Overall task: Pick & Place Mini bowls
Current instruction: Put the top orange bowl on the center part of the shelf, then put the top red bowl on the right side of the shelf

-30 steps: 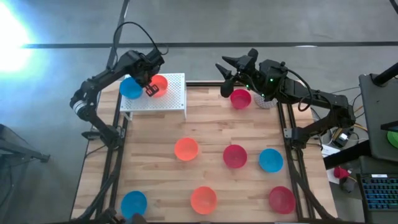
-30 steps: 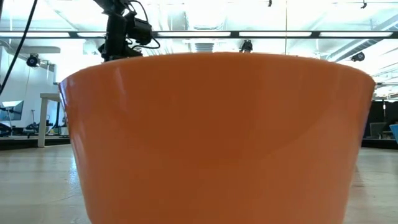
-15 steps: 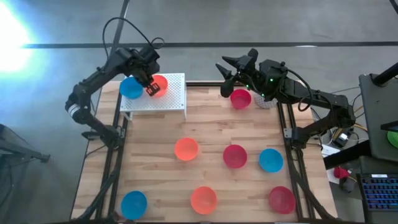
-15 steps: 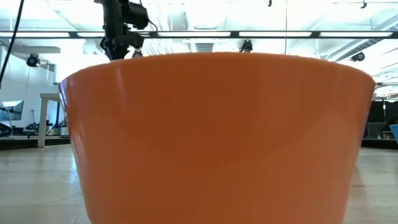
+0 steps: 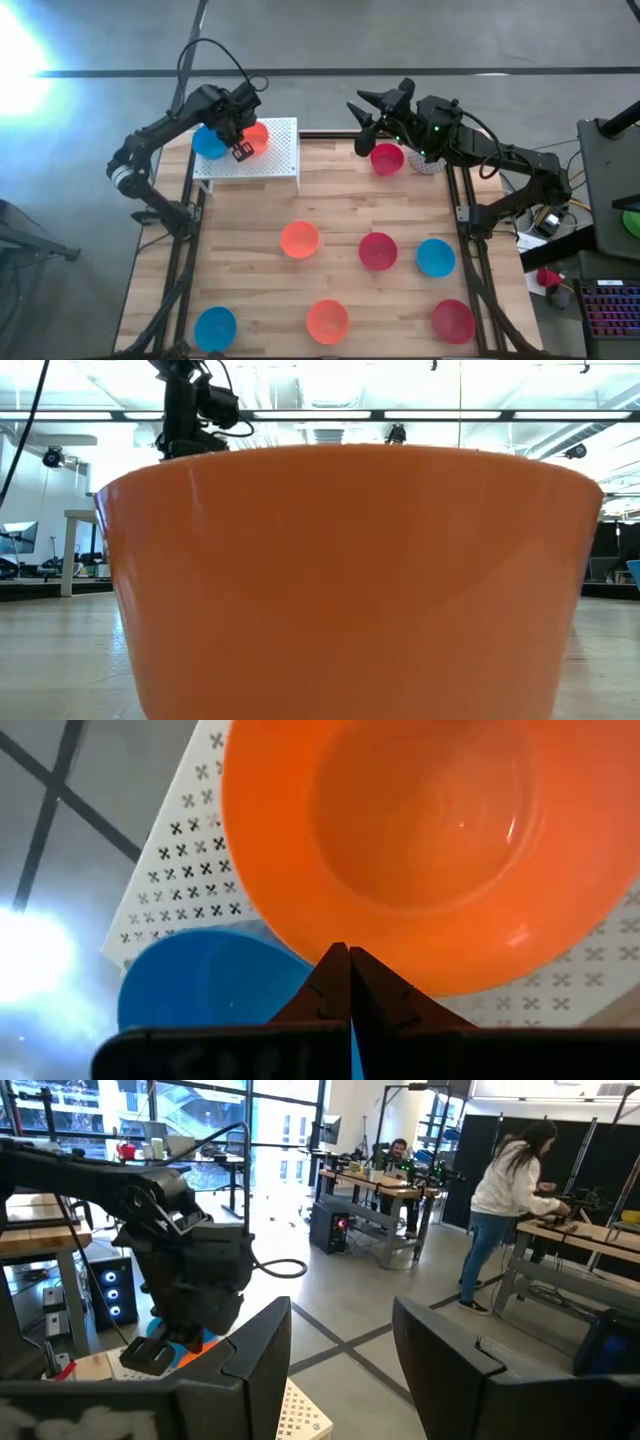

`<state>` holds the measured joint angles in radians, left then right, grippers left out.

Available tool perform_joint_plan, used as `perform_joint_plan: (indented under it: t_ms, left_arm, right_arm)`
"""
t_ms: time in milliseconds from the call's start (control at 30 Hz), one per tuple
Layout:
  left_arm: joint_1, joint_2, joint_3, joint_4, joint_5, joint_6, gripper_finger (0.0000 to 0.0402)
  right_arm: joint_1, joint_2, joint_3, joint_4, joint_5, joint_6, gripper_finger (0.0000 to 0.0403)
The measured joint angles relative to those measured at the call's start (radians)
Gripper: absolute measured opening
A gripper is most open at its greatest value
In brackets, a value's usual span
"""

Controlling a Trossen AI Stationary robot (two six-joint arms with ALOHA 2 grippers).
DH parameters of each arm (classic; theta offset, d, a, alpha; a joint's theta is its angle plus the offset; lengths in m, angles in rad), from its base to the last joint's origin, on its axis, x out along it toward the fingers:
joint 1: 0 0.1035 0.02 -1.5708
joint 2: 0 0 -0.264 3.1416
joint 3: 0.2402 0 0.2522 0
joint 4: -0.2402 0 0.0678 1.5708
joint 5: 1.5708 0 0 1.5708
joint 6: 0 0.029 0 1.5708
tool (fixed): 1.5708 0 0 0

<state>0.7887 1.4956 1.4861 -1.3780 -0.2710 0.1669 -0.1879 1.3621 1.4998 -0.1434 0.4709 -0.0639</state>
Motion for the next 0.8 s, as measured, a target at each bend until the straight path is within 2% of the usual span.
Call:
perform_joint_plan:
  t_ms: [433,600,800]
  left_arm:
    - [-0.009,-0.030,0.127,0.000,0.000,0.000,0.0000]
    - [-0.035,-0.096,0.176,0.010,0.011,-0.007,0.0000]
    - [-0.098,-0.223,0.178,0.040,0.026,-0.042,0.0000]
  right_arm:
    - [0.000,0.000,0.000,0.000,0.000,0.004,0.0173]
    - [0.000,0.000,0.000,-0.005,0.000,0.022,0.0173]
    - [0.000,0.000,0.000,-0.010,0.000,0.073,0.0173]
